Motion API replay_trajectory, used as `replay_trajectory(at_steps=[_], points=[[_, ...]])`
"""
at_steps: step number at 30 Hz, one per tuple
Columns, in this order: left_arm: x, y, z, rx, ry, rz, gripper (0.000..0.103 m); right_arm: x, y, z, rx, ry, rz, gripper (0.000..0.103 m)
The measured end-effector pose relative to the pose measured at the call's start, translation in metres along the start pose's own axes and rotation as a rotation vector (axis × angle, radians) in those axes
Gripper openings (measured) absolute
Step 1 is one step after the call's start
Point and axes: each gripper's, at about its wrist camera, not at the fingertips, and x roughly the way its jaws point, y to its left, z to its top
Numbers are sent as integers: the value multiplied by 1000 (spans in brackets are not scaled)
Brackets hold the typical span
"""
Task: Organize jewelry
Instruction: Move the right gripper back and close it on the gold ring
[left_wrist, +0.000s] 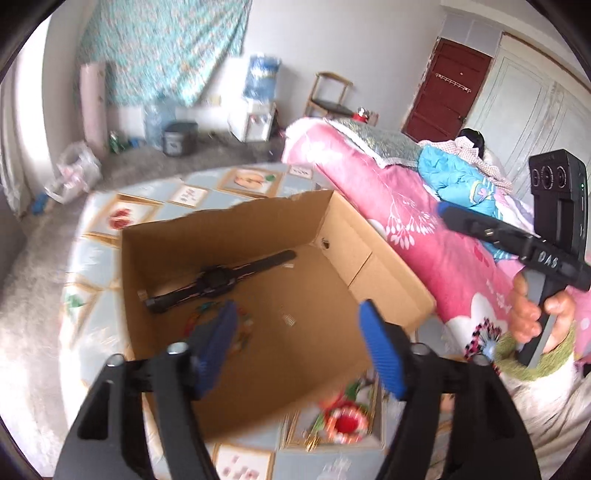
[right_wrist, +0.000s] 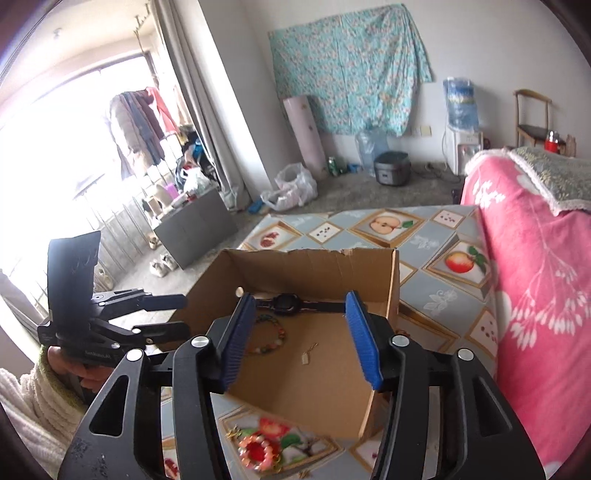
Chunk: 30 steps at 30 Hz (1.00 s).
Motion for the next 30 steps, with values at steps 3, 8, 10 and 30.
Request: replay_trajectory(at_steps=[3,8,10,30], points=[[-37,-1,-28,3,-40,23,81,-29,8,-20,-2,-29,6,53],[-75,-5,-76,1,-67,10,93,-60,18,-59,29,-59,6,54],[-78,-6,-93,-13,-58,7,95,-60,20,-77,61,-41,3,55],[51,-15,-176,71,143,171,90,70,44,-171,151,391,-121,24]])
